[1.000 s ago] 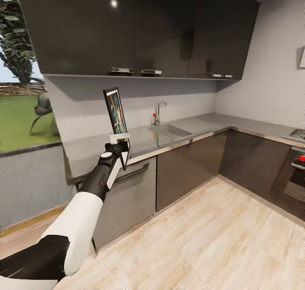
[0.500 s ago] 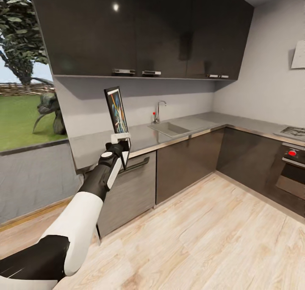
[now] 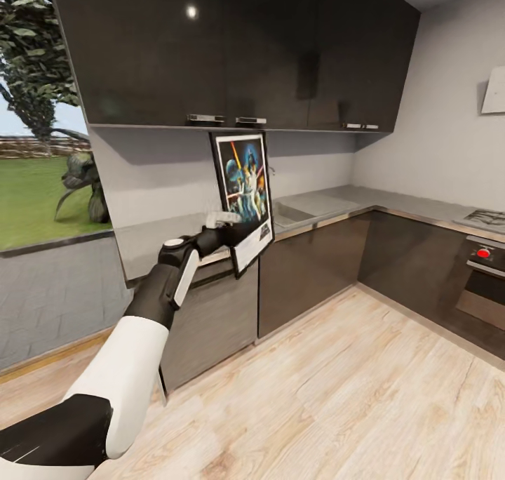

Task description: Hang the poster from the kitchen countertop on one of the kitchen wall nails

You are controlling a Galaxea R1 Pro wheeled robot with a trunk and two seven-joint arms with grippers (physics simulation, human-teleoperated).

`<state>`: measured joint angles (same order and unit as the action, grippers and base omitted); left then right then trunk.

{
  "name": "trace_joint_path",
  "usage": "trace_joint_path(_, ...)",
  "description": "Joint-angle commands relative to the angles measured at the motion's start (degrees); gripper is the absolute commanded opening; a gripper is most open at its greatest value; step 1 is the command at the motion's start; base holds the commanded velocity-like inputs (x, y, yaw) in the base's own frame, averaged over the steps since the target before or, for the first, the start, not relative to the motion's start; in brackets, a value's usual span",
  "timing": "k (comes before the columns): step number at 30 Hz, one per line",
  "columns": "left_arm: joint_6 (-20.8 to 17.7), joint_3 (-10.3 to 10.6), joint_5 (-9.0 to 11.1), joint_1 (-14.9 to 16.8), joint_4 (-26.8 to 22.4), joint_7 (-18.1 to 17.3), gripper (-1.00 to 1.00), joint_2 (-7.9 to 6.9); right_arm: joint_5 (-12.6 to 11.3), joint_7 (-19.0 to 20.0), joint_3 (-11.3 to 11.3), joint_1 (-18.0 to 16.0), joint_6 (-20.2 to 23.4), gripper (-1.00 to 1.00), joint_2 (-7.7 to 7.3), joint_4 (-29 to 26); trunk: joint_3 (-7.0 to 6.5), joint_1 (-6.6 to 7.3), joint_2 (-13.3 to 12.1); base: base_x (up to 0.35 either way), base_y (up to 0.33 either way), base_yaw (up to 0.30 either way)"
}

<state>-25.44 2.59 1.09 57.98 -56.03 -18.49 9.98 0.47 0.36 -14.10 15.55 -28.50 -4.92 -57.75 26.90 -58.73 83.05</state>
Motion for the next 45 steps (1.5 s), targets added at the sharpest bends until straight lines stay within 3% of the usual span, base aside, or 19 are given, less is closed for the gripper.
trace_joint_path(1,-1.76,-0.09,-0.09,0.00,-0.23,-5.76,-1.00,0.02,0.05,1.77,-0.07,-0.13,0.03,1.00,-0.52,1.37,0.05,0.00,0.03,0.000,0.000,0.000)
trace_joint_path(4,-2.90,-0.12,-0.13,-0.09,-0.48,-18.21,-1.00,0.02,0.00,9.35,-0.19,-1.66,1.88,1.00,-2.60,2.50,0.05,0.00,0.03,0.000,0.000,0.000)
trace_joint_path(6,-3.03,-0.12,-0.19,-0.13,-0.80,-22.85,-1.00,-0.79,0.02,12.48,-0.24,-2.29,3.98,1.00,-3.17,2.37,0.05,0.00,0.03,0.000,0.000,0.000)
trace_joint_path(7,-3.08,-0.12,-0.23,-0.16,-1.11,-27.53,-1.00,-1.85,0.03,15.83,-0.27,-3.15,6.60,1.00,-3.56,1.90,0.05,0.00,0.03,0.000,0.000,0.000)
trace_joint_path(9,-3.08,-0.11,-0.25,-0.21,-1.33,-32.21,-1.00,-3.07,0.04,19.40,-0.35,-4.06,9.20,1.00,-3.95,1.16,0.05,0.00,0.03,0.000,0.000,0.000)
trace_joint_path(10,-3.06,-0.11,-0.27,-0.31,-1.47,-36.82,-1.00,-4.25,0.04,23.12,-0.48,-4.99,11.32,1.00,-4.59,0.34,0.05,0.00,0.03,0.000,0.000,0.000)
trace_joint_path(11,-2.99,-0.12,-0.28,-0.46,-1.59,-43.05,-1.00,-5.77,-0.05,28.90,-0.63,-6.61,13.36,1.00,-6.19,-0.66,0.05,0.00,0.03,0.000,0.000,0.000)
trace_joint_path(15,-2.15,-0.13,-0.29,-0.87,-1.49,-51.59,-1.00,-7.73,-0.39,37.44,-0.77,-10.21,16.54,1.00,-8.94,-1.40,0.05,0.00,0.03,0.000,0.000,0.000)
trace_joint_path(17,-0.88,-0.13,-0.28,-2.09,-1.53,-57.70,-1.00,-9.38,-0.34,43.17,-0.82,-14.06,21.64,1.00,-9.98,-1.61,0.05,0.00,0.03,0.000,0.000,0.000)
trace_joint_path(20,1.00,-0.13,-0.34,-3.81,-1.49,-63.38,-1.00,-10.25,-0.20,49.67,-0.83,-18.67,26.86,1.00,-11.47,-1.53,0.05,0.00,0.03,0.000,0.000,0.000)
trace_joint_path(21,2.40,-0.15,-0.38,-4.68,-1.33,-65.39,-1.00,-10.54,-0.24,53.56,-0.85,-21.21,29.28,1.00,-12.67,-1.44,0.05,0.00,0.03,0.000,0.000,0.000)
trace_joint_path(23,3.69,-0.17,-0.37,-5.53,-1.15,-66.71,-1.00,-10.90,-0.29,57.35,-0.88,-23.52,31.44,1.00,-13.86,-1.36,0.05,0.00,0.03,0.000,0.000,0.000)
trace_joint_path(27,5.76,-0.14,-0.22,-8.12,-0.86,-68.73,-1.00,-11.96,-0.51,68.79,-0.92,-29.63,37.36,1.00,-16.47,-1.26,0.05,0.00,0.03,0.000,0.000,0.000)
trace_joint_path(31,8.49,-0.07,-0.24,-9.79,-0.59,-69.19,-1.00,-12.20,-0.47,76.33,-0.98,-34.03,42.97,1.00,-18.78,-1.20,0.05,0.00,0.03,0.000,0.000,0.000)
trace_joint_path(35,11.16,-0.07,-0.29,-10.25,2.17,-69.29,-1.00,-12.25,-0.55,80.46,-1.95,-35.84,45.62,1.00,-21.87,-0.66,0.05,0.00,0.03,0.000,0.000,0.000)
trace_joint_path(37,12.89,-0.05,-0.29,-10.32,3.86,-69.32,-1.00,-12.26,-0.55,81.76,-2.63,-36.16,46.02,1.00,-22.53,-0.37,0.05,0.00,0.03,0.000,0.000,0.000)
trace_joint_path(45,13.61,-0.11,-0.41,-10.34,4.56,-71.51,-1.00,-12.26,-0.68,83.21,-2.37,-36.28,46.11,1.00,-22.71,-0.47,0.05,0.00,0.03,0.000,0.000,0.000)
